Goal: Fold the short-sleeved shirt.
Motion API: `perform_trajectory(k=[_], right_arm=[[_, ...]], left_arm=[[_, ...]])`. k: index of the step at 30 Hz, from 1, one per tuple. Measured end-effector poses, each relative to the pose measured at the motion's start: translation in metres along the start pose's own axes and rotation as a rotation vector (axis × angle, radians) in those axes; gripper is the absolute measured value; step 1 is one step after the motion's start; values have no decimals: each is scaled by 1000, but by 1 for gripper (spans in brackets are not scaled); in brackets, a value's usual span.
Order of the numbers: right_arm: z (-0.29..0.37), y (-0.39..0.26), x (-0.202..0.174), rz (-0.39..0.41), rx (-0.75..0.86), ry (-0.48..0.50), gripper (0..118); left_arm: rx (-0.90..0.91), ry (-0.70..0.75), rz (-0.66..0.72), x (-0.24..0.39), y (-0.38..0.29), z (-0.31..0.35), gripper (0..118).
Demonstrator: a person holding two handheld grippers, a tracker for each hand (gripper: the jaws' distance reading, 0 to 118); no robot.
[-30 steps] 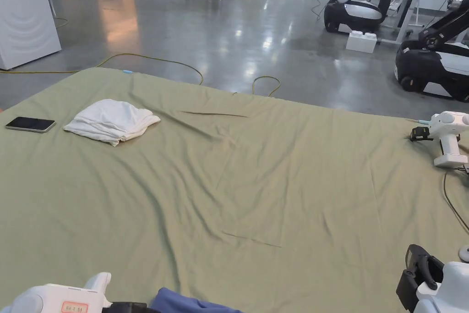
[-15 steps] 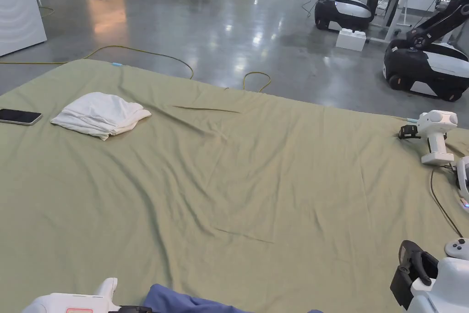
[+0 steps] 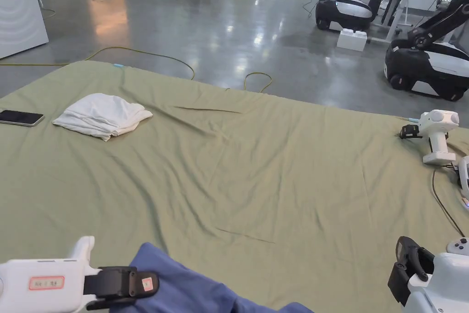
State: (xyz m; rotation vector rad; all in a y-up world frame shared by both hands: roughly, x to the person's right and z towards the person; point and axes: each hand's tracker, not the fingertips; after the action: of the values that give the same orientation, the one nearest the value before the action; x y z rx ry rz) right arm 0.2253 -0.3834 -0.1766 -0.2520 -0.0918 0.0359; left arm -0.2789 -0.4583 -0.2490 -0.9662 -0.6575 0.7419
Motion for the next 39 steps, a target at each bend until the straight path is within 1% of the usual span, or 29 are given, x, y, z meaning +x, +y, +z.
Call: perform_trajectory(k=[3,4,6,8,11,14,17,22,24,26,27,31,35,39], right_arm=[[-1,1,0,1,1,7,0],[-1,1,-1,2,0,9,0],[-2,1,-2,1,0,16,0],[-3,1,-2,1,0,20,0],[-4,0,-3,2,-2,28,0],[-5,-1,-4,0,-3,30,0],[-5,-2,-3,-4,-7,32,0],[-4,-6,1,0,-14,27,0],[-4,-8,3,-4,-22,23,0],[-3,-12,5,-7,-27,18,0],[-3,-13,6,-9,-30,15,0],[-1,-16,8,-16,-39,9,0],[1,-18,11,-19,-47,2,0],[2,-20,13,-20,-53,-3,0]], left_arm=[[18,143,-71,11,22,30,12],[27,182,-72,15,27,39,12],[35,298,-141,26,37,53,12],[24,416,-190,44,40,56,12],[-6,518,-244,63,37,45,13],[-29,533,-272,77,29,23,12],[-78,570,-364,94,17,-4,12],[-130,488,-405,120,-1,-38,12],[-142,482,-408,123,-5,-50,12],[-169,467,-442,128,-13,-67,12],[-179,471,-449,141,-20,-76,12],[-242,454,-460,137,-33,-115,12],[-307,482,-478,131,-49,-159,12],[-314,515,-431,129,-58,-189,12]])
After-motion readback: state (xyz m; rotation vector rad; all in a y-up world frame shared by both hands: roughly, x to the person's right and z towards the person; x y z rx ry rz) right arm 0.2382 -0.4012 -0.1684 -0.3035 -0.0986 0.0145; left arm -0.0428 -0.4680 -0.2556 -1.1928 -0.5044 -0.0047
